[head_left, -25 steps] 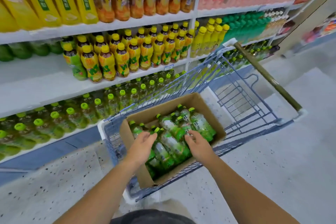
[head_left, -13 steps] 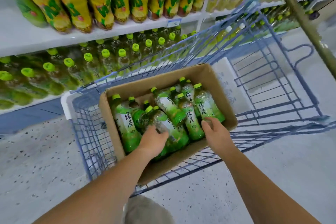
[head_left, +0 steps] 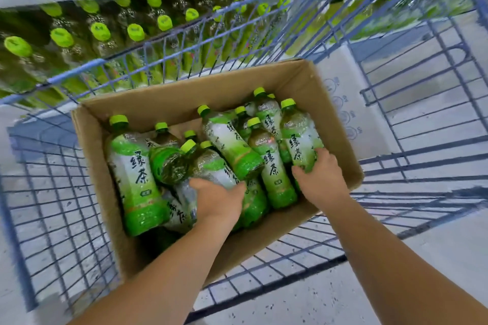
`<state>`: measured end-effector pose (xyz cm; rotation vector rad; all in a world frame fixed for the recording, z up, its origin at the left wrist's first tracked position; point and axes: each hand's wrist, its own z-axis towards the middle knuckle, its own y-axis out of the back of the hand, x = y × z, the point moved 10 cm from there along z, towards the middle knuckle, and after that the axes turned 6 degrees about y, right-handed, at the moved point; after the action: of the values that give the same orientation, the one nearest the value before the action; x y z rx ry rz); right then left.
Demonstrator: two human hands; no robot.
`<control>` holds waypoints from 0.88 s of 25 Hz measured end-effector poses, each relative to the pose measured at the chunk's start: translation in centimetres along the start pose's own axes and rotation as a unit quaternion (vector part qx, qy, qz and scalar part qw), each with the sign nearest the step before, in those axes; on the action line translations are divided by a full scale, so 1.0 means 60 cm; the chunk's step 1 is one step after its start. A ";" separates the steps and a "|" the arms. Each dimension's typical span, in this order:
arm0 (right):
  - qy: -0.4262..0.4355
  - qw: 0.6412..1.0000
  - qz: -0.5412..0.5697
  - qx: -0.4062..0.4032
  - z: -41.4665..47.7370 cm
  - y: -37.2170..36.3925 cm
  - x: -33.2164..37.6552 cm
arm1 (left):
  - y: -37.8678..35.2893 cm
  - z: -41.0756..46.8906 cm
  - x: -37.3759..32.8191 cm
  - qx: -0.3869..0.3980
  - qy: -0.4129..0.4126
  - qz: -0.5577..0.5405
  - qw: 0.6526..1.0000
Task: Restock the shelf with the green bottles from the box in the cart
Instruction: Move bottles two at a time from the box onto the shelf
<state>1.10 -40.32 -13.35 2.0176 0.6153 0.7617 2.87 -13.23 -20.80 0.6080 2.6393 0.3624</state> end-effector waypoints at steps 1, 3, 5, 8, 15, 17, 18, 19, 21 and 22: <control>-0.002 1.000 -0.012 0.006 0.008 -0.002 -0.001 | -0.010 0.002 0.000 -0.003 0.003 -0.008 1.000; -0.010 0.999 -0.039 0.025 0.024 -0.008 -0.003 | -0.018 -0.005 -0.004 -0.017 0.003 -0.018 1.000; -0.019 0.997 -0.063 0.036 0.038 -0.011 -0.007 | -0.017 -0.003 -0.005 -0.032 -0.015 -0.031 0.999; -0.049 0.996 -0.053 0.052 0.048 -0.005 -0.011 | -0.003 0.004 -0.008 -0.010 -0.062 -0.043 0.997; -0.121 0.966 0.197 0.117 -0.004 -0.047 0.006 | 0.025 0.006 -0.007 0.132 -0.091 -0.093 0.983; -0.114 0.965 0.205 0.121 -0.027 -0.054 0.017 | 0.030 -0.004 -0.010 0.162 -0.107 -0.108 0.975; -0.101 0.962 0.223 0.120 -0.033 -0.058 0.029 | 0.038 -0.012 -0.014 0.173 -0.118 -0.118 0.971; -0.094 0.960 0.240 0.106 -0.047 -0.052 0.042 | 0.045 -0.021 -0.016 0.186 -0.127 -0.122 0.967; -0.077 0.949 0.286 0.109 -0.074 -0.051 0.065 | 0.066 -0.038 -0.024 0.200 -0.141 -0.139 0.960; -0.072 0.944 0.302 0.110 -0.085 -0.058 0.073 | 0.081 -0.046 -0.026 0.205 -0.144 -0.150 0.956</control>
<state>0.02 -32.85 -12.85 2.4801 -0.0252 0.9116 4.71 -10.14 -16.21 0.3350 2.4746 -0.3471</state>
